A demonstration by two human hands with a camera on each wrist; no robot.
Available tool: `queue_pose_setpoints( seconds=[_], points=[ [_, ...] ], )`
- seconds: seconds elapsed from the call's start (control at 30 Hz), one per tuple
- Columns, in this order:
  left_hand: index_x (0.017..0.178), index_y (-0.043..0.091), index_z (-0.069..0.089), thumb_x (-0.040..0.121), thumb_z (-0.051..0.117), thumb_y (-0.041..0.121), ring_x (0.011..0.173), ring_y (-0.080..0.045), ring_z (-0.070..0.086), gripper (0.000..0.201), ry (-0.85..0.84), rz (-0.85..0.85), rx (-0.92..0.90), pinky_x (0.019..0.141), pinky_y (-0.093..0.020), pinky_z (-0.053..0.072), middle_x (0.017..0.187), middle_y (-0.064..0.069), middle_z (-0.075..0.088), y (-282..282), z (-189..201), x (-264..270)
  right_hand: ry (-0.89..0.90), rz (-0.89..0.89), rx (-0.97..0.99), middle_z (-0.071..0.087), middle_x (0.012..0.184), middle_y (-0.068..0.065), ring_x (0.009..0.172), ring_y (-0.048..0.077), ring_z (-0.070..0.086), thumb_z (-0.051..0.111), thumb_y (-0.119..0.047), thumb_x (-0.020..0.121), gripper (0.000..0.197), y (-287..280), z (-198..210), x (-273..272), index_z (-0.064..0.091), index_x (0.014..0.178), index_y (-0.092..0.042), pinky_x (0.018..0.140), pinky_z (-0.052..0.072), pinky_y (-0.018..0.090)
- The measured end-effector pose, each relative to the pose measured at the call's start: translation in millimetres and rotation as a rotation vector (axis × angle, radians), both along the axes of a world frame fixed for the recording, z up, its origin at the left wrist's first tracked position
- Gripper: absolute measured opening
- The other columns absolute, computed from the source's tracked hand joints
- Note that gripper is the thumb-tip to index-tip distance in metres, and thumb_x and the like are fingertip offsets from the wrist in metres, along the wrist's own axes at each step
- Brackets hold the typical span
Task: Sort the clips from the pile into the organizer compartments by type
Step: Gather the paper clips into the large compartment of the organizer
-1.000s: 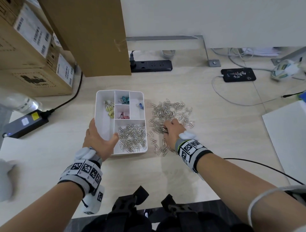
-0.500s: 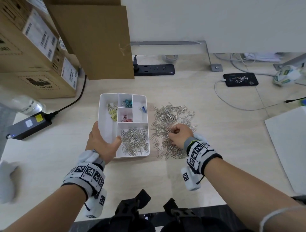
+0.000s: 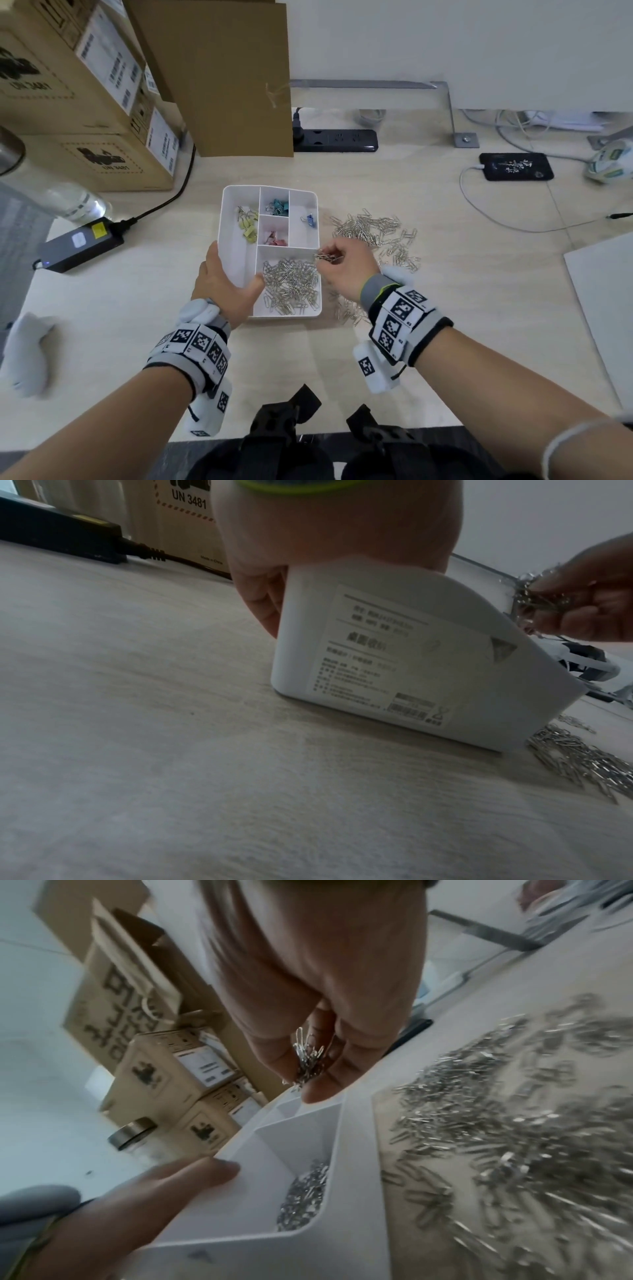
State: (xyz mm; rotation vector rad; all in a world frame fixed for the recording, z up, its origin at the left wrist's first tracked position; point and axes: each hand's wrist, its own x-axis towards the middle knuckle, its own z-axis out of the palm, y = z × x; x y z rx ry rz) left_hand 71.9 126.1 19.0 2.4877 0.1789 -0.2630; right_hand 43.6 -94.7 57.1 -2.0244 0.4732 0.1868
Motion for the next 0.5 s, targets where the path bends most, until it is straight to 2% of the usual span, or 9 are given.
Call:
queue_pose_setpoints(
  seconds=[0.07,0.1,0.2,0.27,0.37,0.5],
  points=[
    [0.15,0.021,0.02,0.075,0.07,0.053,0.111,-0.038,0.055,0.095,0.009,0.003,0.012,0.088,-0.052,0.051,0.132,-0.014,0.052,1,0,0,-0.014,0.061,-0.035,0.066,0.081,-0.007,0.071,0.009,0.061,0.068,-0.015,0.078,0.009,12,2,2,0.065,0.083,-0.023,0.065,0.049,0.02],
    [0.15,0.022,0.02,0.075,0.07,0.053,0.112,-0.038,0.055,0.096,0.015,0.001,0.014,0.089,-0.052,0.05,0.133,-0.014,0.051,1,0,0,-0.006,0.105,-0.046,0.067,0.084,-0.007,0.073,0.009,0.061,0.07,-0.018,0.078,0.009,18,1,3,0.067,0.086,-0.022,0.068,0.05,0.021],
    [0.149,0.023,0.019,0.072,0.068,0.057,0.114,-0.038,0.054,0.097,0.027,-0.004,0.009,0.09,-0.053,0.05,0.134,-0.013,0.05,2,0,1,0.092,0.28,-0.105,0.068,0.098,-0.006,0.082,0.01,0.063,0.076,-0.029,0.077,0.027,30,-3,-1,0.068,0.102,-0.023,0.084,0.051,0.023],
    [0.149,0.023,0.02,0.07,0.067,0.058,0.112,-0.037,0.055,0.098,0.024,-0.006,0.001,0.089,-0.053,0.051,0.133,-0.013,0.051,3,-1,1,0.108,0.3,-0.126,0.068,0.101,-0.005,0.085,0.013,0.065,0.075,-0.027,0.079,0.028,32,-6,-3,0.067,0.106,-0.023,0.088,0.051,0.027],
    [0.149,0.023,0.02,0.071,0.068,0.057,0.113,-0.037,0.054,0.098,0.021,-0.007,-0.012,0.09,-0.053,0.05,0.132,-0.013,0.051,3,-1,1,0.103,0.233,-0.103,0.064,0.09,-0.006,0.079,0.013,0.062,0.072,-0.021,0.082,0.023,27,-8,-4,0.068,0.104,-0.02,0.087,0.052,0.027],
    [0.15,0.022,0.021,0.073,0.071,0.053,0.112,-0.038,0.054,0.096,0.002,-0.008,-0.006,0.088,-0.052,0.051,0.132,-0.014,0.052,4,-2,0,0.027,0.181,-0.127,0.064,0.084,-0.008,0.072,0.01,0.059,0.07,-0.023,0.084,0.013,17,-8,2,0.068,0.096,-0.019,0.073,0.049,0.02]
  ],
)
